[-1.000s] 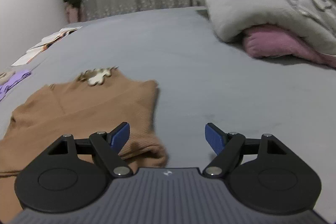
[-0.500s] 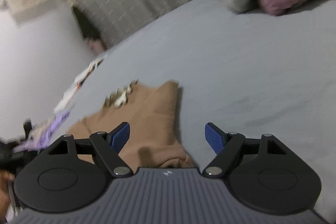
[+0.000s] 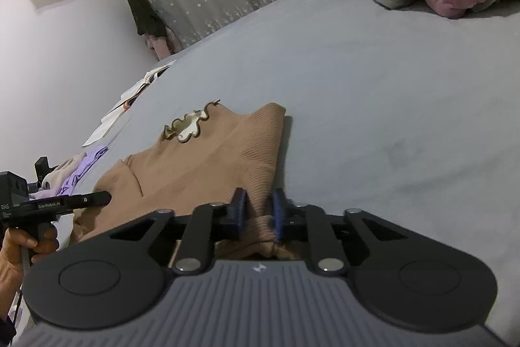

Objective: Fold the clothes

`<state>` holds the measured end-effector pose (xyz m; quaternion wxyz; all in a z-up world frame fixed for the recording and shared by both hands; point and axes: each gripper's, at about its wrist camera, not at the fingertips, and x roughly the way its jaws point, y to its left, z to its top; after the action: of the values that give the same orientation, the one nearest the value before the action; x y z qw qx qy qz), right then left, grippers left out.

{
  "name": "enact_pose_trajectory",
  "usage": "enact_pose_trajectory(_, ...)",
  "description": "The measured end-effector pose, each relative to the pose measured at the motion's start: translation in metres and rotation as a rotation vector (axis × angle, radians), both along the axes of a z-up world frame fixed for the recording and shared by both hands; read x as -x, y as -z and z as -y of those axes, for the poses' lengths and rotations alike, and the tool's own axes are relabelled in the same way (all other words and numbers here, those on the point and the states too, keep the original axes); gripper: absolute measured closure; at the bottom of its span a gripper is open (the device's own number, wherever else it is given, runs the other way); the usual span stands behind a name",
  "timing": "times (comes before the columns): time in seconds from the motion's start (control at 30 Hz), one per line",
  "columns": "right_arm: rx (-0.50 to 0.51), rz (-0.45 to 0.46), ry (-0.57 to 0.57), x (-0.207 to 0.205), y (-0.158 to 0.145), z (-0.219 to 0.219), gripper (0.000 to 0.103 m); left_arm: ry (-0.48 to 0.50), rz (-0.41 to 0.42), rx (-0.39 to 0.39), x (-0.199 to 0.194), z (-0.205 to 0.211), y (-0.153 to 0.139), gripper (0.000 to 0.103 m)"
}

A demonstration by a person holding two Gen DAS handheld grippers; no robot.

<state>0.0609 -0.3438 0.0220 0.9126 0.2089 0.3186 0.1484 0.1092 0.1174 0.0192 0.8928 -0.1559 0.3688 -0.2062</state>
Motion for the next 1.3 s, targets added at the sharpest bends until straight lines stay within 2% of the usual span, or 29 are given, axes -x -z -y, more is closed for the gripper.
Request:
enact_pose_trajectory(0.07, 0.015, 0.01, 0.004, 0.001, -0.003, -0.001, 0.091, -0.022, -0.033, 0.024, -0.001, -0.006, -0.001, 0.091)
enact_pose_trajectory(0.2, 0.063, 0.053, 0.026, 0.005, -0.013, -0.005, 0.094, -0.042, -0.018, -0.008, 0.0, 0.001, -0.01, 0.094)
enact_pose_trajectory(0.3, 0.096, 0.099, 0.052, 0.008, -0.025, -0.005, 0.096, -0.088, -0.02, 0.013, 0.0, -0.005, -0.012, 0.095)
enact_pose_trajectory(0.4, 0.11, 0.101, 0.058, 0.008, -0.027, -0.004, 0.096, -0.148, -0.023, 0.09, 0.001, -0.03, -0.01, 0.097)
enact_pose_trajectory(0.47, 0.127, 0.062, 0.049, 0.004, -0.017, -0.004, 0.096, -0.145, -0.028, 0.139, 0.0, -0.042, -0.006, 0.097)
enact_pose_trajectory(0.57, 0.123, 0.023, 0.046, 0.001, -0.003, -0.006, 0.094, -0.114, -0.045, 0.058, 0.001, -0.035, -0.003, 0.095)
enact_pose_trajectory(0.67, 0.048, 0.008, 0.085, 0.001, -0.004, 0.005, 0.087, -0.127, -0.049, 0.062, 0.0, -0.037, -0.005, 0.094)
enact_pose_trajectory(0.7, 0.037, 0.009, 0.097, 0.003, -0.004, 0.009, 0.08, -0.13, -0.05, 0.067, 0.0, -0.038, -0.006, 0.093)
enact_pose_trajectory(0.73, 0.024, 0.009, 0.108, 0.004, -0.004, 0.013, 0.078, -0.132, -0.051, 0.073, 0.0, -0.04, -0.007, 0.093)
enact_pose_trajectory(0.8, -0.042, 0.006, 0.126, 0.007, 0.0, 0.022, 0.078, -0.134, -0.054, 0.078, 0.0, -0.042, -0.005, 0.092)
enact_pose_trajectory(0.9, -0.139, -0.021, 0.094, 0.005, 0.007, 0.026, 0.078, -0.137, -0.056, 0.086, -0.001, -0.041, -0.003, 0.092)
enact_pose_trajectory(0.97, -0.119, -0.033, 0.065, 0.003, 0.008, 0.019, 0.078, -0.136, -0.056, 0.085, -0.003, -0.037, -0.003, 0.092)
enact_pose_trajectory(1.0, -0.086, -0.03, 0.057, 0.002, 0.007, 0.015, 0.08, -0.136, -0.056, 0.08, -0.004, -0.036, -0.002, 0.092)
enact_pose_trajectory(1.03, -0.055, -0.029, 0.051, 0.002, 0.005, 0.011, 0.088, -0.136, -0.055, 0.074, -0.005, -0.035, -0.002, 0.092)
enact_pose_trajectory(1.13, -0.02, -0.027, 0.053, 0.004, 0.003, 0.008, 0.093, -0.142, -0.058, 0.067, -0.005, -0.033, 0.0, 0.091)
enact_pose_trajectory(1.3, -0.013, -0.005, 0.053, 0.006, -0.006, 0.01, 0.092, -0.171, -0.046, 0.055, -0.001, -0.043, -0.008, 0.091)
